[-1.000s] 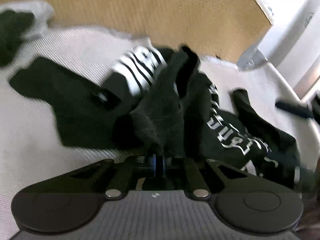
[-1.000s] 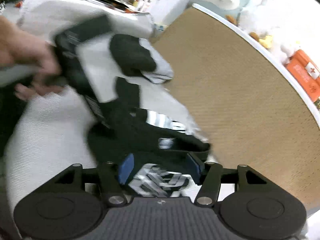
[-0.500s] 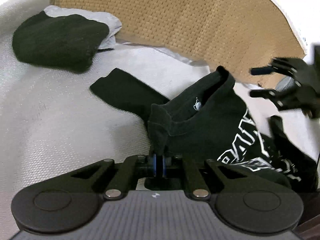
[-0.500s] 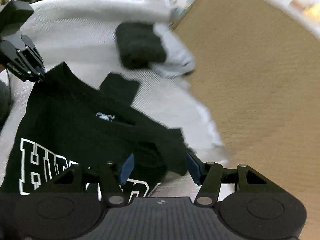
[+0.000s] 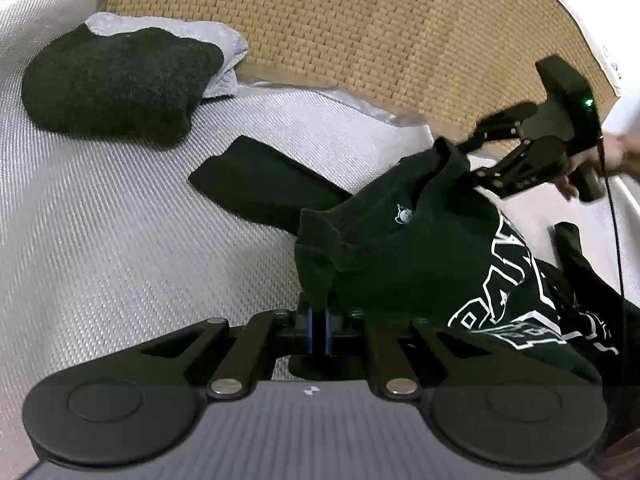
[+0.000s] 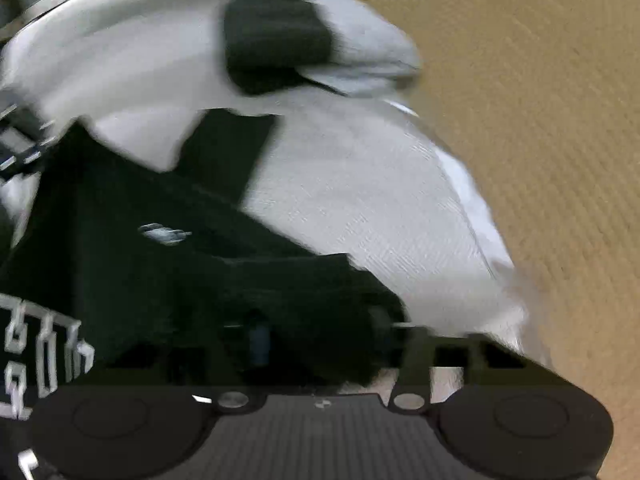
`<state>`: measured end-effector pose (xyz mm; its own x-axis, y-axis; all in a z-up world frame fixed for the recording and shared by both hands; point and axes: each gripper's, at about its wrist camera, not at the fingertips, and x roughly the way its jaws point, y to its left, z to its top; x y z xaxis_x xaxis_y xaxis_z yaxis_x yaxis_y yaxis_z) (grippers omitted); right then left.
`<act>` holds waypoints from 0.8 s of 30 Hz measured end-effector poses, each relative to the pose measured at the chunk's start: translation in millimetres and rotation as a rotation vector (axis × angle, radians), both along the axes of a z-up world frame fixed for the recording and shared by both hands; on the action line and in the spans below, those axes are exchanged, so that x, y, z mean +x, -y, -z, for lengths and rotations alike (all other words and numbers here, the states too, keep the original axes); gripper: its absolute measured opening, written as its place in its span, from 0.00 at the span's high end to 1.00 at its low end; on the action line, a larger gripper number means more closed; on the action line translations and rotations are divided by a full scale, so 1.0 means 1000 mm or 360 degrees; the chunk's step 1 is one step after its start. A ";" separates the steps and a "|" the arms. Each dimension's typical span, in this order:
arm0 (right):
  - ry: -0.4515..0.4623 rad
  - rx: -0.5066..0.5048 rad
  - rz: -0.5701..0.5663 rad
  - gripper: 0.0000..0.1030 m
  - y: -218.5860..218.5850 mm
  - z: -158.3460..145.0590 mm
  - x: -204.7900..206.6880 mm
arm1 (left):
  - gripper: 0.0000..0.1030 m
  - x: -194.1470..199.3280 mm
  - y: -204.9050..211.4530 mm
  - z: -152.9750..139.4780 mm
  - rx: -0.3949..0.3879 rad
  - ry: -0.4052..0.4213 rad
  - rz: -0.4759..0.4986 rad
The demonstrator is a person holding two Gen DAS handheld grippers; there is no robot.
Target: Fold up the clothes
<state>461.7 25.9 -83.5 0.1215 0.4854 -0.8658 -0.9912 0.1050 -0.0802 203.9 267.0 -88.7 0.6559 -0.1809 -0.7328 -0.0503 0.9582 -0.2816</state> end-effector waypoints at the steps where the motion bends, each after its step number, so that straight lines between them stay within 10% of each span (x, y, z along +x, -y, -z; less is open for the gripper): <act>1: -0.0023 0.0006 0.0069 0.73 0.004 0.002 0.002 | 0.93 0.000 0.001 -0.001 0.0010 0.0006 0.0003; 19: -0.0256 0.0036 -0.0110 0.88 0.128 -0.001 -0.153 | 0.93 0.051 0.045 -0.028 0.0465 0.0076 0.0243; 24: -0.0088 0.0081 -0.0073 0.89 0.126 0.011 -0.156 | 0.93 0.040 0.052 -0.025 0.0519 0.0066 0.0238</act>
